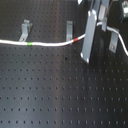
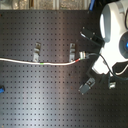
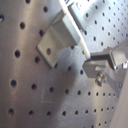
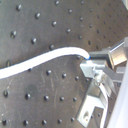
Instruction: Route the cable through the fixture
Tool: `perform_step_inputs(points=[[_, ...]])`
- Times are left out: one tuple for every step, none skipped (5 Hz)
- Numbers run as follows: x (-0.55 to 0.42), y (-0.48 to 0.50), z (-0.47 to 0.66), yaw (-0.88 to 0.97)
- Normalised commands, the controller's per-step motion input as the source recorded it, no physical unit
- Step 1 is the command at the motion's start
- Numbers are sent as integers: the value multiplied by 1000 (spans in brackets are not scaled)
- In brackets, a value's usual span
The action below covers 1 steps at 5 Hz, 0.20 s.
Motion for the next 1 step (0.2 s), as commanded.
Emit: perform_step_inputs(points=[[1,5,369,-97]])
